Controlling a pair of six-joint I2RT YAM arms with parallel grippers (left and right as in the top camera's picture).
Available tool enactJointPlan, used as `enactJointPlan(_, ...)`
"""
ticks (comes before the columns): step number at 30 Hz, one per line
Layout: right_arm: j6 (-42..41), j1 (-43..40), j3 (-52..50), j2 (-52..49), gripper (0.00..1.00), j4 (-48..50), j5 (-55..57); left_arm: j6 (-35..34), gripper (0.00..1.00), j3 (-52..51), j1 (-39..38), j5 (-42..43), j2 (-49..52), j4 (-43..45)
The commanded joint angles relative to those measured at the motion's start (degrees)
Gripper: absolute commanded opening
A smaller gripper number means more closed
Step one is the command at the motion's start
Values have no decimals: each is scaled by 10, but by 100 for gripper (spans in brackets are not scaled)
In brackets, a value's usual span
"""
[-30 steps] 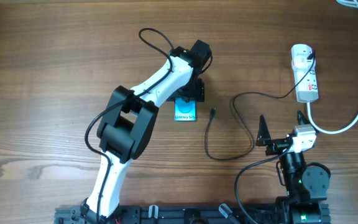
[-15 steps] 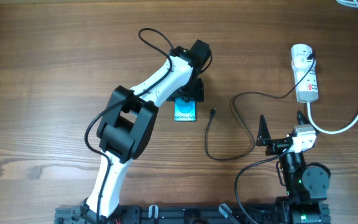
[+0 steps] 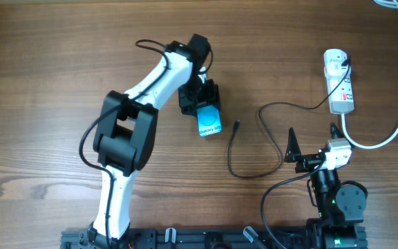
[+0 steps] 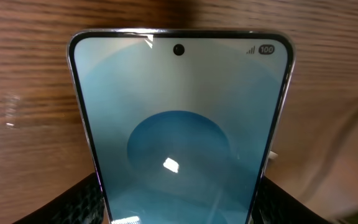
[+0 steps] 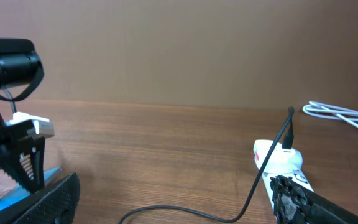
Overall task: Plug charger to phone and switch on socket
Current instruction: 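Lift the phone with the left gripper and tilt it upright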
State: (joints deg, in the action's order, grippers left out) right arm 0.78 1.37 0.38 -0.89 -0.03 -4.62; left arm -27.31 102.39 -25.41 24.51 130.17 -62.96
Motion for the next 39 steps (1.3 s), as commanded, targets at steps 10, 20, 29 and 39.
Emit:
enactJointPlan(10, 7, 2, -1, 5, 100, 1, 7, -1, 65, 0, 117, 492, -29, -3)
enactJointPlan(20, 7, 2, -1, 5, 100, 1, 7, -5, 66, 0, 188, 659, -29, -39)
enactJointPlan(29, 7, 2, -1, 5, 100, 1, 7, 1, 66, 0, 228, 659, -29, -114)
enactJointPlan(39, 7, 2, -1, 5, 100, 1, 7, 1, 67, 0, 226, 659, -29, -132)
